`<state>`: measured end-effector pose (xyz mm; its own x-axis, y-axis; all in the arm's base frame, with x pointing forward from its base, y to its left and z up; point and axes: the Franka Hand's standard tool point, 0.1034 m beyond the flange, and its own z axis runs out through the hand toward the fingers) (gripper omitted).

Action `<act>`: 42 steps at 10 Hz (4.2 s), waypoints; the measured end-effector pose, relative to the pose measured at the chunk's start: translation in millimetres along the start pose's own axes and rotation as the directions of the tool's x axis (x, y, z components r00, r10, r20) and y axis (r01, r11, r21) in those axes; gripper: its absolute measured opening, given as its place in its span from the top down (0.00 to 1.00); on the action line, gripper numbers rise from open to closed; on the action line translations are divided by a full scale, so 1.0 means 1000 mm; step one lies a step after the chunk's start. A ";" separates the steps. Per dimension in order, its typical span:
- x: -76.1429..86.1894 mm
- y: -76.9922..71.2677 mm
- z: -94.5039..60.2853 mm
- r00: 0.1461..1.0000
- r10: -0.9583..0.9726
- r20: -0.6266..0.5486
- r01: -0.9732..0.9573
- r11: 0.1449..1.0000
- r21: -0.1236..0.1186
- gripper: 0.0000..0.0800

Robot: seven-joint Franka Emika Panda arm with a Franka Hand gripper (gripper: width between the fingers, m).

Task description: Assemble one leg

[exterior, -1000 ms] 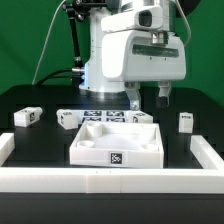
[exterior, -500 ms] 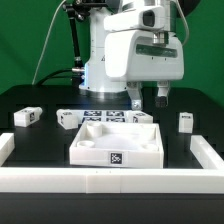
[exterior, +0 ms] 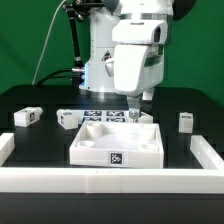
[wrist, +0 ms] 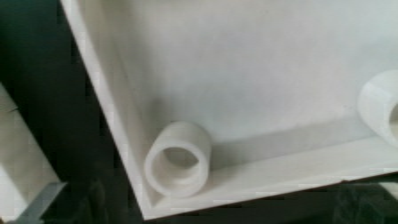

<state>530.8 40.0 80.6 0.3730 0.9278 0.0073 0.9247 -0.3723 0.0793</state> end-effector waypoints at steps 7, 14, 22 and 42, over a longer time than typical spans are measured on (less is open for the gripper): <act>-0.018 -0.027 0.013 0.953 -0.301 0.030 0.300 0.953 0.032 0.19; -0.031 -0.049 0.025 0.954 -0.300 0.018 0.299 0.953 0.042 0.19; -0.056 -0.096 0.064 0.962 -0.272 -0.006 0.271 0.958 0.092 0.19; 0.014 -0.055 0.065 0.927 -0.373 -0.040 0.375 0.926 0.040 0.93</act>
Offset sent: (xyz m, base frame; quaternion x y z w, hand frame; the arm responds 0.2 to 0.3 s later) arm -0.0188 -0.0099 -0.0086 -0.0135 0.0222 -0.2222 0.9747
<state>489.8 71.8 11.1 -0.0026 0.9999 0.0165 0.9993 0.0020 0.0366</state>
